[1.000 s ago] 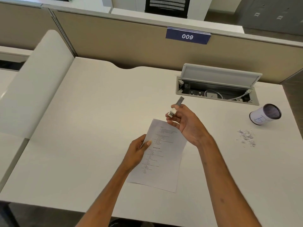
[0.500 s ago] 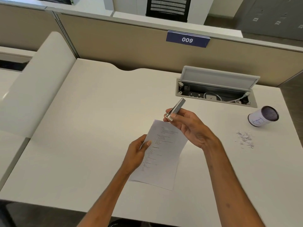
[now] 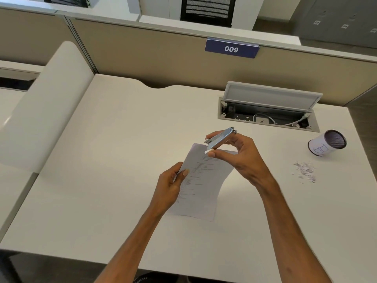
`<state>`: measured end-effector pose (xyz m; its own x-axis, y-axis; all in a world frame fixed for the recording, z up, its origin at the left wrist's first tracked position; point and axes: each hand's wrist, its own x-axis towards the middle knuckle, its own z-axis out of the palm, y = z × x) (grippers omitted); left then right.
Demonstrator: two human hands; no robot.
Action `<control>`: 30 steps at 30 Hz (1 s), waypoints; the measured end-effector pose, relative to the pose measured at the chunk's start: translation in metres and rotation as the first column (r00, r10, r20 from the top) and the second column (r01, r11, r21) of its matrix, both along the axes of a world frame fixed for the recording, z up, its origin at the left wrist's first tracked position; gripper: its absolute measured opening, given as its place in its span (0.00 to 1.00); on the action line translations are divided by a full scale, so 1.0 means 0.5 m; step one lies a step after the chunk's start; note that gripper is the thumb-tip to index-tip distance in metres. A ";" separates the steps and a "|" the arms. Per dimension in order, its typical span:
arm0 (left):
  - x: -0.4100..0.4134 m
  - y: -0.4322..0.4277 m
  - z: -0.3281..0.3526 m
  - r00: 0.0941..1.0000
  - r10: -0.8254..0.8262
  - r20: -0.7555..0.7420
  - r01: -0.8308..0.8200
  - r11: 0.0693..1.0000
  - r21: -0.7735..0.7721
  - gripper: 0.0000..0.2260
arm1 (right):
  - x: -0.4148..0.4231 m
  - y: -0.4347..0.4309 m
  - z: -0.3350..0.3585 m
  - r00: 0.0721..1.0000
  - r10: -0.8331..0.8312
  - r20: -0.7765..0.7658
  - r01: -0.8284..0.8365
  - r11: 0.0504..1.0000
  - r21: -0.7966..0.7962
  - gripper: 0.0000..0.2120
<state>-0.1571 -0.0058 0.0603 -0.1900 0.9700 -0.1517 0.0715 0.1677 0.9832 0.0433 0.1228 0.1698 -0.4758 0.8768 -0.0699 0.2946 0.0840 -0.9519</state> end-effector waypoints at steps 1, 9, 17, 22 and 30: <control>0.000 -0.001 0.001 1.000 -0.005 0.010 0.005 1.000 -0.001 0.11 | -0.002 0.001 0.000 1.000 -0.008 0.001 0.008 1.000 0.001 0.15; 0.006 -0.009 -0.003 0.999 -0.025 0.030 0.025 1.000 0.004 0.12 | -0.005 0.020 -0.017 0.999 0.053 0.009 -0.053 0.998 -0.034 0.13; 0.005 -0.009 -0.004 0.999 -0.014 0.045 0.014 1.000 -0.001 0.14 | -0.020 0.018 -0.033 0.991 0.120 0.050 -0.116 0.990 -0.077 0.16; 0.004 -0.010 -0.010 0.999 -0.015 0.048 0.015 1.000 -0.003 0.14 | -0.029 0.017 -0.041 0.991 0.120 0.053 -0.117 0.991 -0.065 0.16; -0.001 -0.010 -0.013 0.999 -0.017 0.033 0.017 1.000 -0.016 0.15 | -0.034 0.022 -0.050 0.989 0.142 0.032 -0.138 0.987 -0.087 0.15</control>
